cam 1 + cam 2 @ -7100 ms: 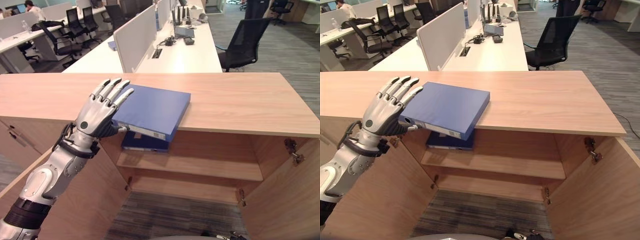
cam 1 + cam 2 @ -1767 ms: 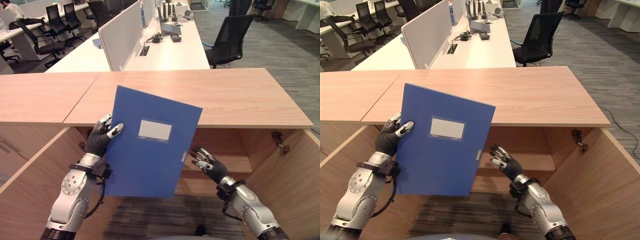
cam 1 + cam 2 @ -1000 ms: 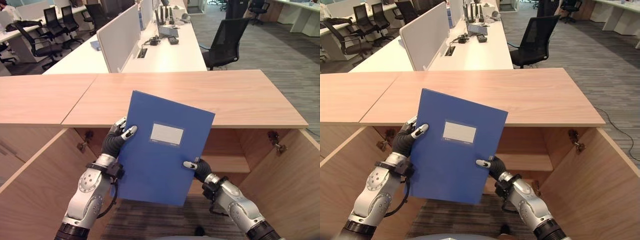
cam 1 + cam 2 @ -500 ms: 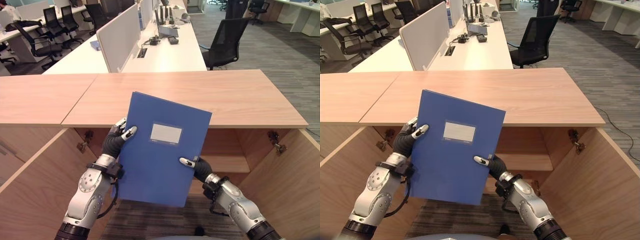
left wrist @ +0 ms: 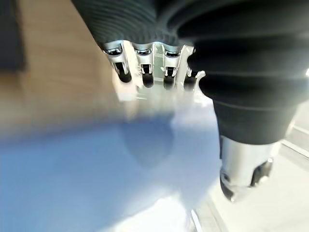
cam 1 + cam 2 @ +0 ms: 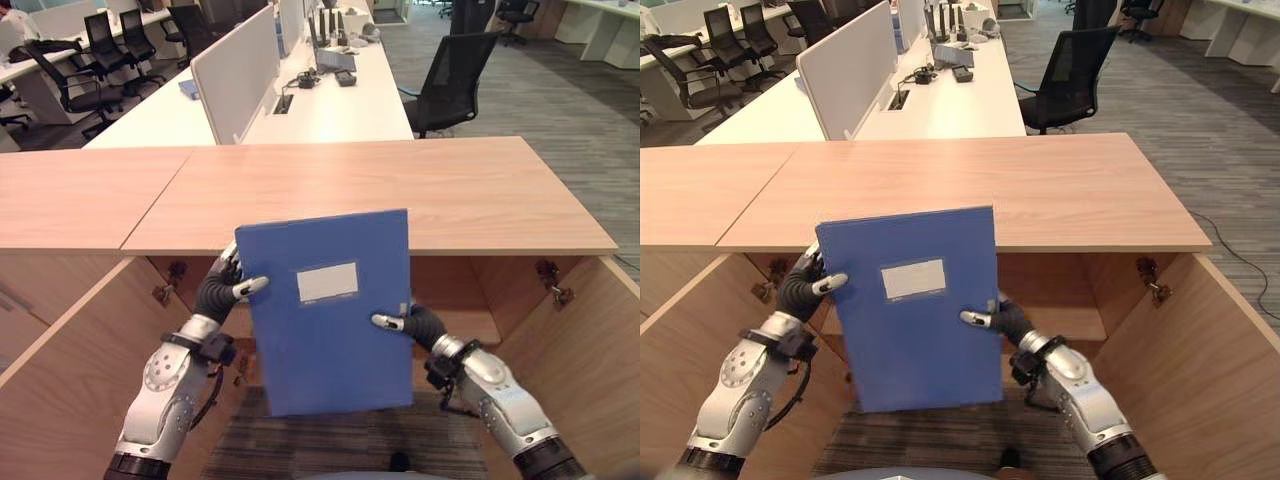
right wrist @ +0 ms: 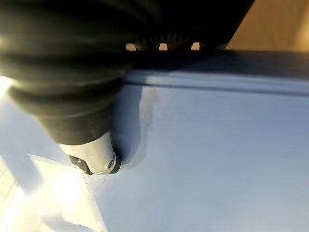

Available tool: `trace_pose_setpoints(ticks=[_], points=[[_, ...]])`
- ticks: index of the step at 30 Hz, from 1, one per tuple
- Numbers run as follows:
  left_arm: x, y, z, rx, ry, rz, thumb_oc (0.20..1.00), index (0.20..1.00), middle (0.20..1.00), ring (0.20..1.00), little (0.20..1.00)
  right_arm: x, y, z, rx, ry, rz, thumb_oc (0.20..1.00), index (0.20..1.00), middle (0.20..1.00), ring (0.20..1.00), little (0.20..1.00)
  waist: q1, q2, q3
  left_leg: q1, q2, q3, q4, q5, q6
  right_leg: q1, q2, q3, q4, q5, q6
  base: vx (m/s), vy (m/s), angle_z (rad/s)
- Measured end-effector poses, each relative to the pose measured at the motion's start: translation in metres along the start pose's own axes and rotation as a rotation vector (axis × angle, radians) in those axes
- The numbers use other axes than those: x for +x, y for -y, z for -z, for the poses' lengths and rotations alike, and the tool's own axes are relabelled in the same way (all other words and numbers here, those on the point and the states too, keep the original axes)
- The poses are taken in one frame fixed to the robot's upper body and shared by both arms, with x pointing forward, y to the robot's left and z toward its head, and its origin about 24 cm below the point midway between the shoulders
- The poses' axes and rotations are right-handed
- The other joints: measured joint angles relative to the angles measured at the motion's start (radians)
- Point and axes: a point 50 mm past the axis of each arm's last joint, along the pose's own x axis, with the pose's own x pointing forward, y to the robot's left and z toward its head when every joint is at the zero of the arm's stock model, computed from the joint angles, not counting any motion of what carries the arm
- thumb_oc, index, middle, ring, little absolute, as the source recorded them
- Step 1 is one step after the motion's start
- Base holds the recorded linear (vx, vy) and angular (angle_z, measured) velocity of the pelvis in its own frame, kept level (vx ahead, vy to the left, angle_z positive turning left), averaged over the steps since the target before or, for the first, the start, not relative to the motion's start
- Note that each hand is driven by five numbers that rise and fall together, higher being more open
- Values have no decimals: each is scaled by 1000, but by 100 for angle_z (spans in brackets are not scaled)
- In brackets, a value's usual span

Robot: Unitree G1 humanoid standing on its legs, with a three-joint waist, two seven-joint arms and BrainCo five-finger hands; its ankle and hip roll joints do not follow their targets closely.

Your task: Put the empty folder in the office cabinet

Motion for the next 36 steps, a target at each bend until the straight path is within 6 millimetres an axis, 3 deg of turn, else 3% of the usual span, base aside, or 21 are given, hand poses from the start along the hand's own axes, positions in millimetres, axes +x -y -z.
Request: trace_pose_setpoints(ticks=[5,11,16,19,20,22,25,27,29,31,36], points=[[-27,-12,34,-34,-157,-20,1000,1000,1000,1000,1000,-3,6,0,-121,-9,43,200,200,200,200,200,1,19,9,-3,0,0,0,0,1,-3,0,1,-1,0,0,0,0,0],[-80,-30,89,-86,-452,-118,1000,1000,1000,1000,1000,-3,-2,7,-165,-46,1,200,200,200,200,200,1,27,8,-5,0,-1,0,1,-2,-4,0,-1,-1,-1,-1,0,0,0],[-145,-33,144,-55,-842,-142,1000,1000,1000,1000,1000,-6,-12,42,-193,-199,-67,200,200,200,200,200,15,21,6,-11,-1,-3,0,-1,2,-9,-2,-2,-1,-2,-2,0,0,0],[-169,-29,162,-17,-989,-138,1000,1000,1000,1000,1000,-13,-16,60,-192,-275,-90,200,200,200,200,200,13,18,6,-12,-1,-3,0,-1,2,-11,-2,-3,-1,-2,-2,0,0,0],[-170,-29,167,-16,-1009,-151,1000,1000,1000,1000,1000,-15,-17,65,-186,-297,-93,200,200,200,200,200,14,18,6,-12,-1,-3,0,-1,2,-11,-2,-3,-1,-2,-2,0,0,0],[-174,-19,186,-12,-1094,-192,1000,1000,1000,1000,1000,-26,-23,94,-157,-430,-118,200,200,200,200,200,15,7,6,-14,-1,-11,0,-1,2,-10,-2,-6,-1,-2,-3,6,7,4],[-173,-12,194,-9,-1122,-219,1000,1000,1000,1000,1000,-31,-27,109,-125,-498,-104,200,200,200,200,200,17,-2,0,-17,-1,-17,0,-1,2,-10,-3,-12,-1,-2,-3,6,2,5],[-171,-9,196,-3,-1121,-218,1000,1000,1000,1000,1000,-30,-31,111,-109,-503,-104,200,200,200,200,200,16,-7,-4,-19,-1,-18,0,-1,2,-10,-3,-15,-1,-2,-2,19,3,5],[-161,-6,197,55,-1125,-174,1000,1000,1000,1000,1000,-33,-36,132,32,-578,-21,200,200,200,200,200,25,-14,-10,-24,-1,-31,0,0,2,-9,-6,-25,-1,-3,-2,14,-1,13],[-159,-6,197,70,-1121,-159,1000,1000,1000,1000,1000,-35,-37,138,75,-597,10,200,200,200,200,200,27,-14,-10,-27,-1,-37,0,1,2,-9,-7,-30,-1,-3,-1,10,-5,12],[-161,-4,200,76,-1131,-179,1000,1000,1000,1000,1000,-47,-30,157,320,-661,219,200,200,200,200,200,30,3,-15,-31,0,-47,0,4,-3,-4,-8,-45,-1,-6,-2,21,-10,9]])
